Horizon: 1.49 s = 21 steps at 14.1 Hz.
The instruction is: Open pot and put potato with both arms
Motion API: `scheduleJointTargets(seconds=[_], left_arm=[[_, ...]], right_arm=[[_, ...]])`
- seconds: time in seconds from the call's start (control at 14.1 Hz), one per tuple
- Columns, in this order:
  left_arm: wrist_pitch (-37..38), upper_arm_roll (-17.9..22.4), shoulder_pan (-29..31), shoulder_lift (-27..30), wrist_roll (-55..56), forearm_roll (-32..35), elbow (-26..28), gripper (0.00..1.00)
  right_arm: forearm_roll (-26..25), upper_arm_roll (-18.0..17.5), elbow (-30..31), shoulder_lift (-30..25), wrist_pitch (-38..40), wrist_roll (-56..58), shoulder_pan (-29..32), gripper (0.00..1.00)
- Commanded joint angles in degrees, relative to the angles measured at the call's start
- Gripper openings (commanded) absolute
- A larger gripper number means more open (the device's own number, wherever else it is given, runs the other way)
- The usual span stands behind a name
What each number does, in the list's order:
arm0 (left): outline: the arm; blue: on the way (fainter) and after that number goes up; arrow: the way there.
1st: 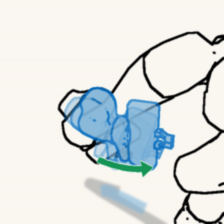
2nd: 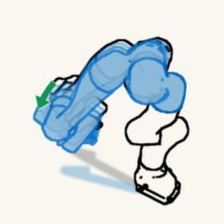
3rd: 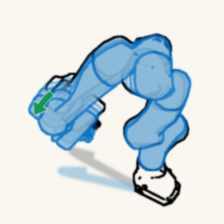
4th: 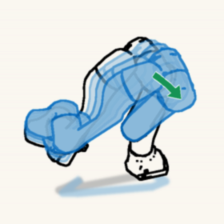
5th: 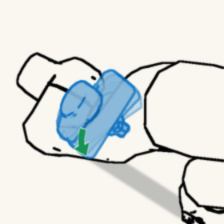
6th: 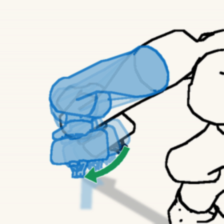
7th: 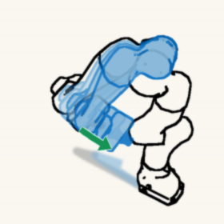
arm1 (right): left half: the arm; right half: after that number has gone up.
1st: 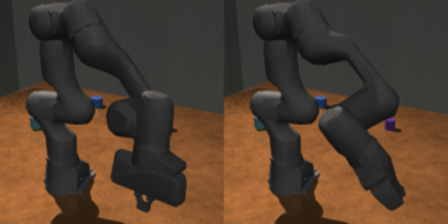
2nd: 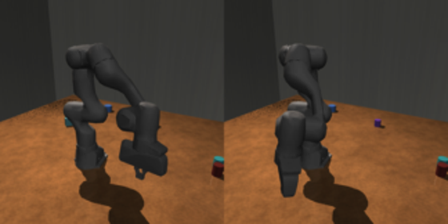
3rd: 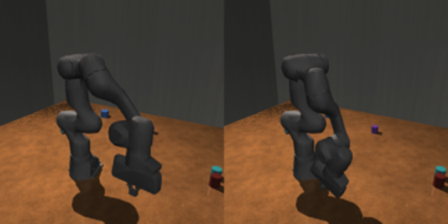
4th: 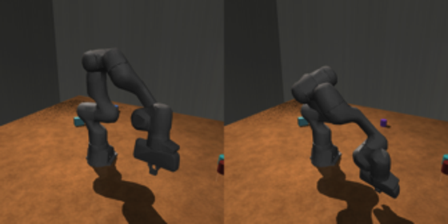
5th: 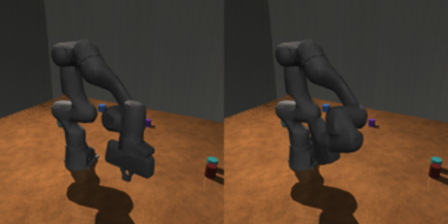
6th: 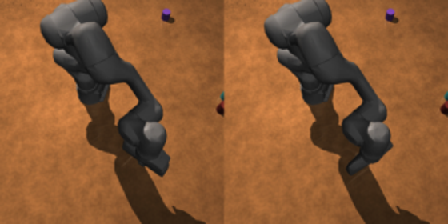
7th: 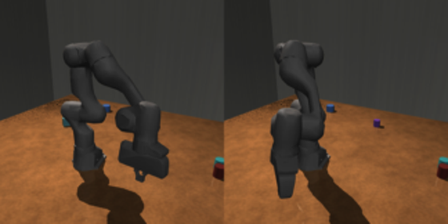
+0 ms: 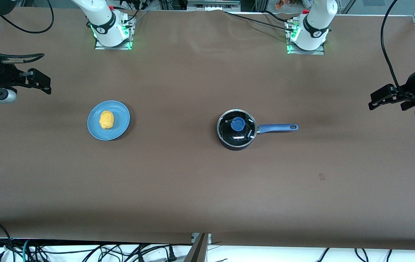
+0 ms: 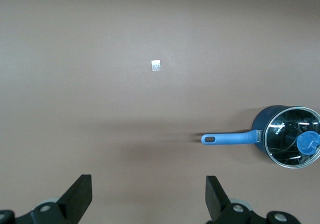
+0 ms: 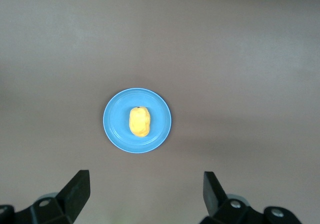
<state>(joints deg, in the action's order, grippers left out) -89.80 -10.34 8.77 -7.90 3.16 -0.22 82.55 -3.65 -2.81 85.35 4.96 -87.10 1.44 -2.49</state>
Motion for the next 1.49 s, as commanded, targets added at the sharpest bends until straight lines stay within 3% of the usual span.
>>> scheduleJointTargets(seconds=[0.0, 1.42], left_arm=[[-0.3, -0.1, 0.1, 0.8, -0.2, 1.1, -0.2, 1.00], [0.8, -1.0, 0.2, 1.0, 1.3, 0.9, -0.2, 1.00]], right_arm=[[-0.8, -0.4, -1.7, 0.8, 0.4, 0.1, 0.3, 1.00], [-0.3, -0.9, -1.7, 1.2, -0.3, 0.1, -0.4, 1.00]])
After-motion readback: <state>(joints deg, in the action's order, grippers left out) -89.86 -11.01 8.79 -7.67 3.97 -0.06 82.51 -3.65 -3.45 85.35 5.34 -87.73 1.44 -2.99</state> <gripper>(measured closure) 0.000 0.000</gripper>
